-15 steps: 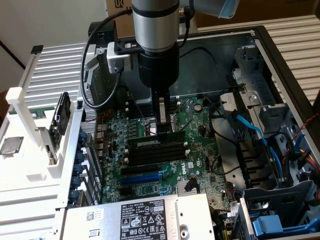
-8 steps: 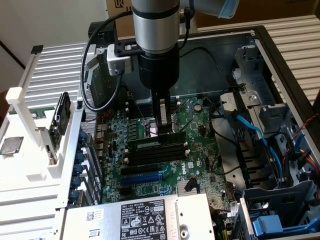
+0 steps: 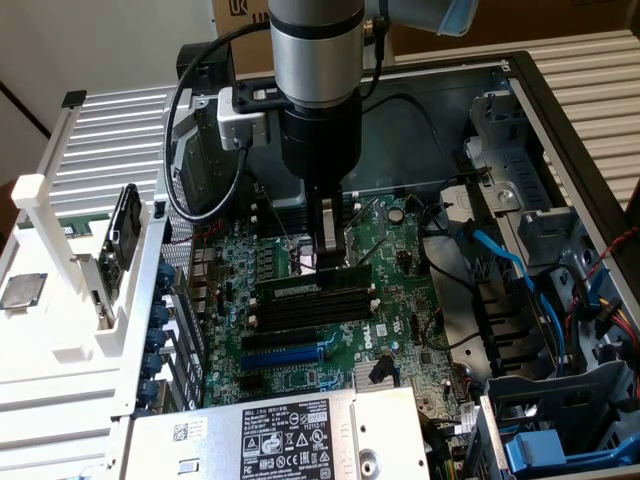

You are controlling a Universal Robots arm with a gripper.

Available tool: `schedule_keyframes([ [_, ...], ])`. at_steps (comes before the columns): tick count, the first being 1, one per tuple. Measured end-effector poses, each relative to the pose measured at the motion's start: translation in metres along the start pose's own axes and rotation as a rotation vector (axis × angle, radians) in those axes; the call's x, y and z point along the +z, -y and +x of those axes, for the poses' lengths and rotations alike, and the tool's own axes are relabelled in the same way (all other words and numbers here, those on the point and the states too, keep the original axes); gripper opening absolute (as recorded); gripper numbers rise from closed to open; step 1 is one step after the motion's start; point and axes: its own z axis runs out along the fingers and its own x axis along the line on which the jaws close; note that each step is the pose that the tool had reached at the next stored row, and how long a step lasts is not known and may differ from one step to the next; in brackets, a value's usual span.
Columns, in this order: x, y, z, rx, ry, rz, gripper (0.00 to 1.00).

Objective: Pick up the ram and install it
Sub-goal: 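Insert the ram into the slot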

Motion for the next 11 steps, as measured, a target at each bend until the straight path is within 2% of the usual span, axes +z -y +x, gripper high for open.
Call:
schedule_keyframes([
  [4, 0.0028, 0.0001, -0.0002, 0.0, 0.0013, -0.0056, 0.13],
  [8, 0.0041, 0.0002, -0.0002, -0.001, 0.0086, -0.0117, 0.13],
  [11, 0.0044, 0.0002, 0.0015, -0.001, 0.0124, -0.0121, 0.13],
])
